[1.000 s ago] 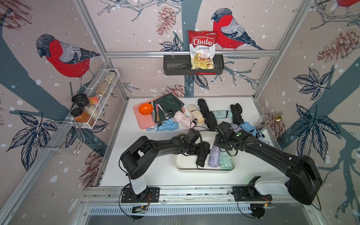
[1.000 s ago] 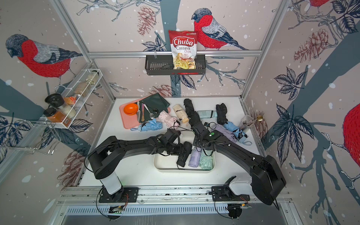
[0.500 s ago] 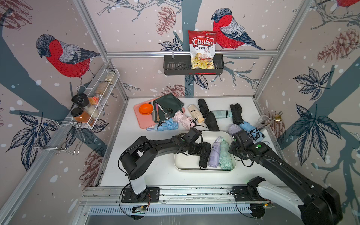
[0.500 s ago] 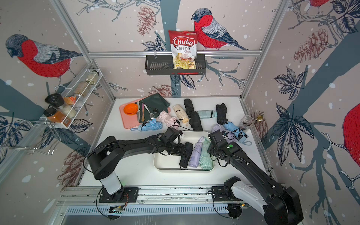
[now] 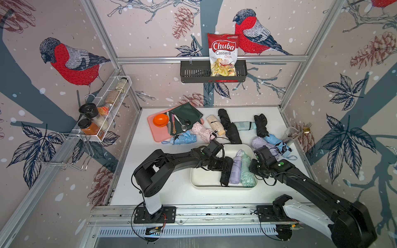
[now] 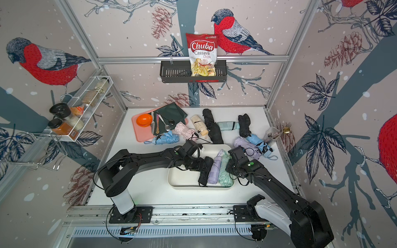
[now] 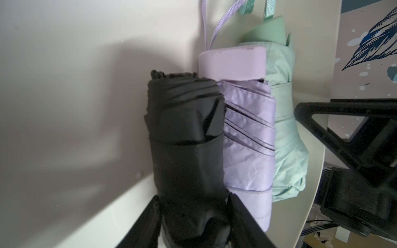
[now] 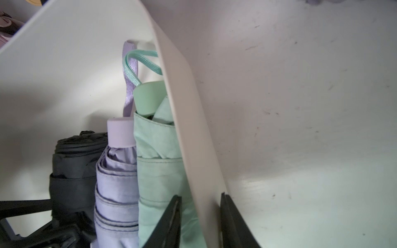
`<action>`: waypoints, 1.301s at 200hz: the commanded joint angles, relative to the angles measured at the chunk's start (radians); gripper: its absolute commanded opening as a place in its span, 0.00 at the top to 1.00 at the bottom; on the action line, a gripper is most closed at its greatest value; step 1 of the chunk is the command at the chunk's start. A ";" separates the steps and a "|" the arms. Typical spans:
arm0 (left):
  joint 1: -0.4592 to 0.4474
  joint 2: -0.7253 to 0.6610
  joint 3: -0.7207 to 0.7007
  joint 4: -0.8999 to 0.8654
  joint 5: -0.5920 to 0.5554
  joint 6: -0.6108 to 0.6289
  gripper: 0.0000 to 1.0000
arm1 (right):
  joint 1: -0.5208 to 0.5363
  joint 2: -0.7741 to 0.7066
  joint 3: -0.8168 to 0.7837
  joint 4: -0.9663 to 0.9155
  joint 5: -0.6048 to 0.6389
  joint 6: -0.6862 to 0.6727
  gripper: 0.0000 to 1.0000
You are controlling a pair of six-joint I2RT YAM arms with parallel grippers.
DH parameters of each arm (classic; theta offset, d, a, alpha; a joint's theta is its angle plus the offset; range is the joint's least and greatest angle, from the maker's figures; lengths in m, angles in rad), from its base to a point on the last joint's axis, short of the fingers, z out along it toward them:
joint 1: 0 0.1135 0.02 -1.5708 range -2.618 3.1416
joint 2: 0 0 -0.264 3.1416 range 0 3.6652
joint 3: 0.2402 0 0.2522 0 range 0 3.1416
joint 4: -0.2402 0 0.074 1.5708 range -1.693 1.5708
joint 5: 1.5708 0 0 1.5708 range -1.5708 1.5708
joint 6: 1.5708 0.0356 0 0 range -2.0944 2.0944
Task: Put the umbrella into the storage box
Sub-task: Adjust the storage box at the center of the board.
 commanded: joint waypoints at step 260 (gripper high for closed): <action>0.033 -0.085 0.007 -0.105 -0.023 -0.018 0.36 | 0.066 0.130 0.047 0.226 0.053 0.038 0.54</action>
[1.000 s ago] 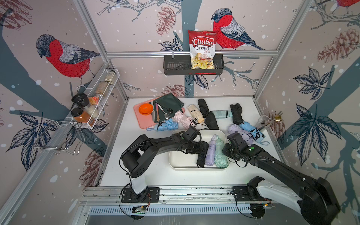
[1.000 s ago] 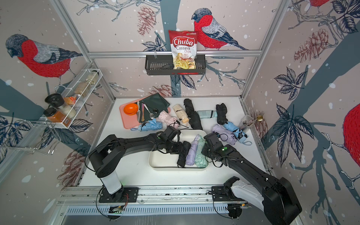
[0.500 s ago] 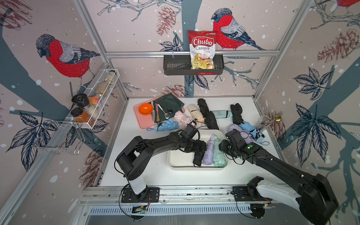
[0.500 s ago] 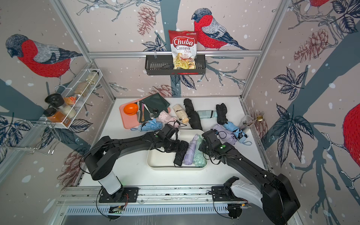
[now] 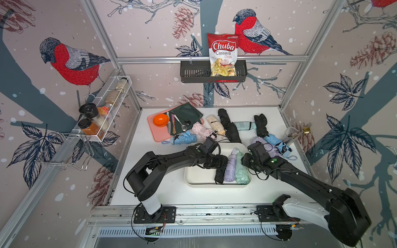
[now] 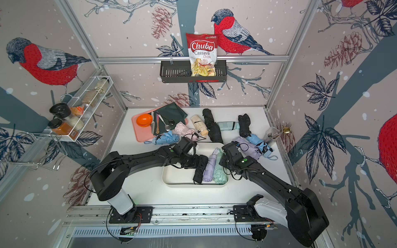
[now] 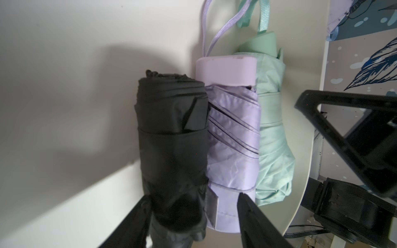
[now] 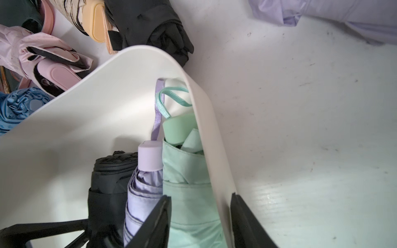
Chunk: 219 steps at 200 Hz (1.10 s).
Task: Put the umbrella into the storage box
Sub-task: Adjust the storage box at the center of the board.
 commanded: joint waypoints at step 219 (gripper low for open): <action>-0.003 -0.040 -0.016 -0.023 -0.205 -0.094 0.31 | -0.003 -0.018 0.040 -0.028 0.079 -0.077 0.40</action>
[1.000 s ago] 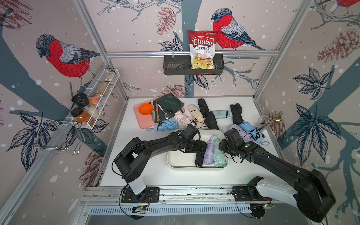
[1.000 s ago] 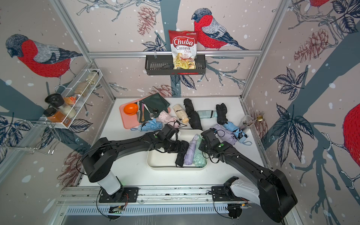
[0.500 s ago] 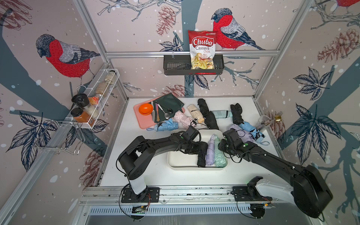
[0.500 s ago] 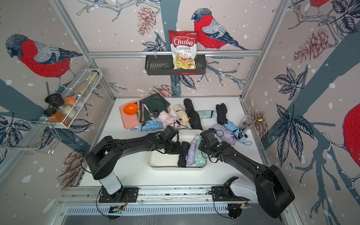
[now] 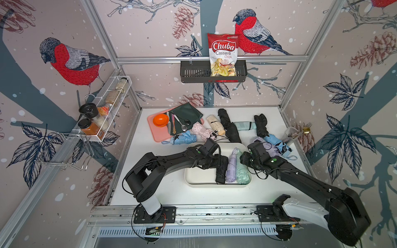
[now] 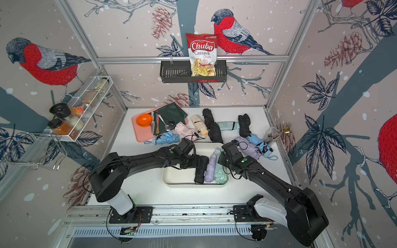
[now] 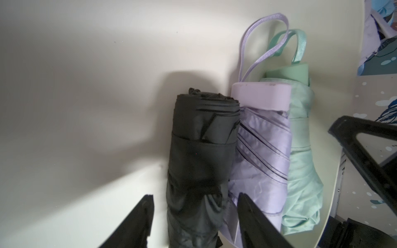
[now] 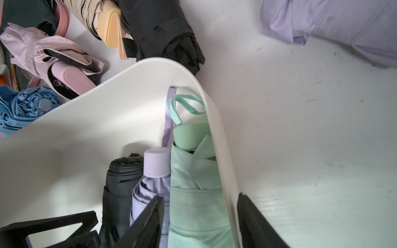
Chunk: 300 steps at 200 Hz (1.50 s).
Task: Put the umbrella into the storage box
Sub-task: Adjust the storage box at the center of the board, then pick up the umbrella from the center of the board.
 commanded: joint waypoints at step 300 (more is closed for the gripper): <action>0.338 -0.248 -0.098 0.199 -0.313 0.176 0.01 | -0.554 0.466 0.383 0.031 -0.096 -0.534 0.00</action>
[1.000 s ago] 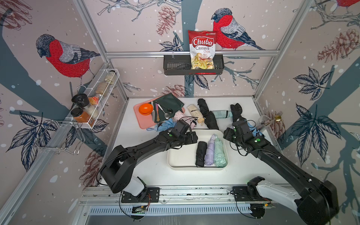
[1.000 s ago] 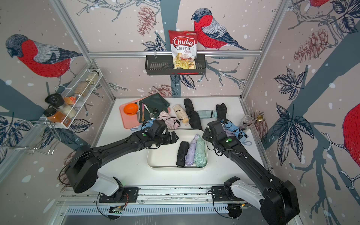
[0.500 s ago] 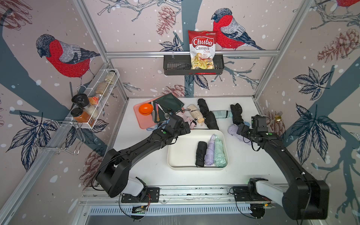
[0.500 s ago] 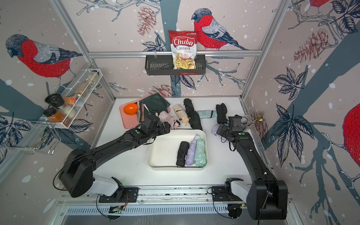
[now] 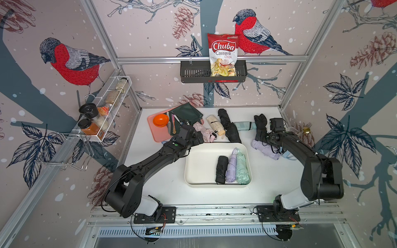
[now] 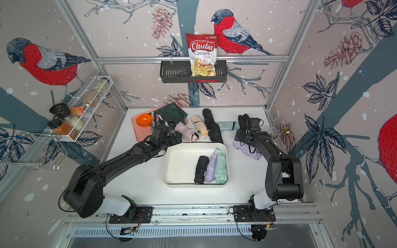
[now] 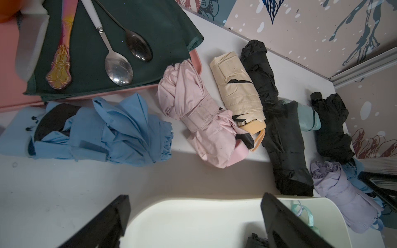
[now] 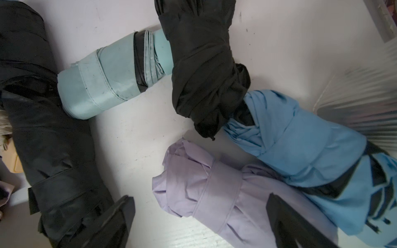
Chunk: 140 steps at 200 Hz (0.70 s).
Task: Put the umbrella into the storage box
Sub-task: Pick up the umbrella from the center of the board.
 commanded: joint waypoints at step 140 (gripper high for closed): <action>0.091 0.052 -0.035 0.109 0.197 0.007 0.02 | 0.133 0.079 0.002 -0.127 -0.003 0.166 0.07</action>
